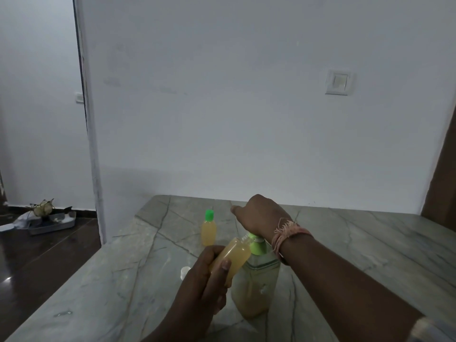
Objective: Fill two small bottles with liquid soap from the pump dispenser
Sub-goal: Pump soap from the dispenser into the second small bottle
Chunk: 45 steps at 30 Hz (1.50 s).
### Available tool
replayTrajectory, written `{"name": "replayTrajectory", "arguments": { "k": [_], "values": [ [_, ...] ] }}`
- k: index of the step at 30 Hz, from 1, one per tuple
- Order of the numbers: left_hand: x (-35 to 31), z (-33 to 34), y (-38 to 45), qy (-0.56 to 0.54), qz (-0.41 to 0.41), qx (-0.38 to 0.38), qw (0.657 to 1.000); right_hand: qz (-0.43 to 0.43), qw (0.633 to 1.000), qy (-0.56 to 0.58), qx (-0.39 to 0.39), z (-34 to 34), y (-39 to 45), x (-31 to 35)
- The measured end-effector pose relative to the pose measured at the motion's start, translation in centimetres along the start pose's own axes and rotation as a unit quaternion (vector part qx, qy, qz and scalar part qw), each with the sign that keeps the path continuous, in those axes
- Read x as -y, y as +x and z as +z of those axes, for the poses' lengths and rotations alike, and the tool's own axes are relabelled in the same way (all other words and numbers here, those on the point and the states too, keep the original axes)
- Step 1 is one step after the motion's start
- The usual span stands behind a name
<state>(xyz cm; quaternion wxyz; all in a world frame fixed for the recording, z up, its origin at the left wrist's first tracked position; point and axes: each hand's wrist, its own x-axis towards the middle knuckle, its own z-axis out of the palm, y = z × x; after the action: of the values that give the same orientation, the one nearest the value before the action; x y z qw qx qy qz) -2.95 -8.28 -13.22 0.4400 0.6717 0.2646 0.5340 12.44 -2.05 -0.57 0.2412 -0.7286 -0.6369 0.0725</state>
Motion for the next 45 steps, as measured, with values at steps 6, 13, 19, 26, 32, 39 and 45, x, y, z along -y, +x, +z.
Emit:
{"name": "replayTrajectory", "arguments": {
  "k": [6, 13, 19, 26, 32, 39, 45],
  "values": [
    [0.2, 0.2, 0.2, 0.003, -0.018, -0.015, 1.0, -0.006, 1.0, -0.021, 0.0, -0.3, -0.1, 0.5],
    [0.2, 0.0, 0.2, -0.009, -0.022, -0.015, 1.0, -0.003, 0.998, -0.045, -0.034, -0.2, -0.4, 0.5],
    [-0.4, 0.0, -0.1, -0.003, -0.022, -0.001, 1.0, -0.016, 0.999, -0.039, -0.007, -0.5, -0.4, 0.6],
    [-0.1, -0.1, 0.0, -0.016, -0.03, -0.001, 0.999, 0.001, 1.0, -0.006, -0.029, 0.0, 0.0, 0.2],
    [-0.4, -0.1, -0.2, -0.005, -0.032, 0.008, 0.999, -0.009, 0.999, -0.038, -0.009, -0.2, -0.2, 0.5],
    [-0.2, -0.1, 0.1, 0.025, -0.036, 0.011, 0.999, -0.029, 0.998, -0.038, -0.051, -0.3, -0.1, 0.6],
    [0.0, -0.2, -0.1, 0.036, -0.022, 0.015, 0.999, -0.021, 0.998, -0.048, -0.034, -0.2, -0.3, 0.4]
  ]
}}
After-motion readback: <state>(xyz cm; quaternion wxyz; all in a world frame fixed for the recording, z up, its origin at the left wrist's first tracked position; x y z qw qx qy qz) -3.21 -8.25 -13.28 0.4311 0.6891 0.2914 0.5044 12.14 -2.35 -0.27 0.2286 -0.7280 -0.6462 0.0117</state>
